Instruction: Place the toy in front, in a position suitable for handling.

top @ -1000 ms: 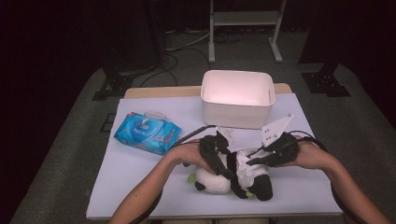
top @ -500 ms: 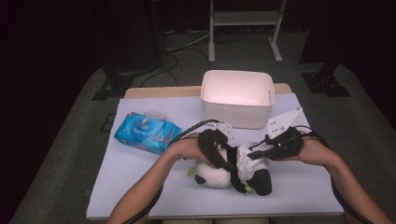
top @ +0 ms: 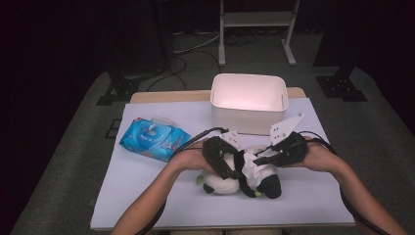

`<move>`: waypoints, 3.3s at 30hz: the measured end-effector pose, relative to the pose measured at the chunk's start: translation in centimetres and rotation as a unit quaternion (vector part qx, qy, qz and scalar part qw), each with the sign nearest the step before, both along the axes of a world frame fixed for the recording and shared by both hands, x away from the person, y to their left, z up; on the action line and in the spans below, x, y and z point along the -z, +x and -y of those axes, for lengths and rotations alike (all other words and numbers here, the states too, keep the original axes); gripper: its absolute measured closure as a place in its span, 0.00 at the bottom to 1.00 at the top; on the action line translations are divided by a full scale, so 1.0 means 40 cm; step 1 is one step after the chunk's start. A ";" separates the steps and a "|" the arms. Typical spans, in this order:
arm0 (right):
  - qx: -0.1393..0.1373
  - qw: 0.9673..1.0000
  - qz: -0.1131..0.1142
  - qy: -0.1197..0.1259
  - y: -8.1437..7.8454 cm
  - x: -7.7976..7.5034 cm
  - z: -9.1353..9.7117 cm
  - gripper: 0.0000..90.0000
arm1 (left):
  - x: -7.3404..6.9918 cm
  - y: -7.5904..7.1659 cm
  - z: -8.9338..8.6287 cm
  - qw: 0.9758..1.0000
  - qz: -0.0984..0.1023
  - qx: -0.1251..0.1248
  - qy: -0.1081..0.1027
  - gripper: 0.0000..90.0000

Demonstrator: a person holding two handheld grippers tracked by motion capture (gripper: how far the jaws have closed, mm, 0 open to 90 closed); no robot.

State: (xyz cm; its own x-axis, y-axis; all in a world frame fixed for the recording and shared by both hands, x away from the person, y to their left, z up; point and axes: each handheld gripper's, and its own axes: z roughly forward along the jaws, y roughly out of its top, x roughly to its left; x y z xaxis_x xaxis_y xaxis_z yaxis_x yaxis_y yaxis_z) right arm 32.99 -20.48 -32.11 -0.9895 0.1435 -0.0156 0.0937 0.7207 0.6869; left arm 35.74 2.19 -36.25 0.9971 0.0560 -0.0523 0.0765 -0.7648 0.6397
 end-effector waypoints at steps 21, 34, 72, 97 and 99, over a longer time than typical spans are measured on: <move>0.034 0.999 0.012 -0.009 -0.089 0.021 0.084 0.88 | 0.018 -0.052 -0.143 0.998 -0.016 -0.029 -0.052 0.11; 0.017 0.999 0.036 -0.017 -0.060 0.024 -0.015 0.88 | 0.055 -0.045 -0.137 0.996 -0.027 -0.040 -0.070 0.14; 0.060 0.998 0.003 0.016 -0.085 0.071 0.161 0.88 | 0.031 -0.023 -0.113 0.999 -0.028 -0.030 -0.031 0.13; 0.057 0.997 0.050 0.006 -0.095 0.028 0.153 0.66 | 0.036 -0.006 -0.112 0.998 -0.037 -0.032 -0.041 0.15; 0.054 0.997 0.055 0.005 -0.094 0.024 0.151 0.61 | 0.036 -0.006 -0.112 0.998 -0.037 -0.031 -0.041 0.15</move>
State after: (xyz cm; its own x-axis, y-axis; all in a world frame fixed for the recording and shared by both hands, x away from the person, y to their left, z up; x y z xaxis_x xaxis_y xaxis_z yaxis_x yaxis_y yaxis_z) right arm 29.23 -26.54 -33.07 -0.9608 0.2492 -0.1215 0.0933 0.7035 0.7045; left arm 35.49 6.66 -37.68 0.9849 0.1108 -0.1332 0.1724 -0.7022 0.6908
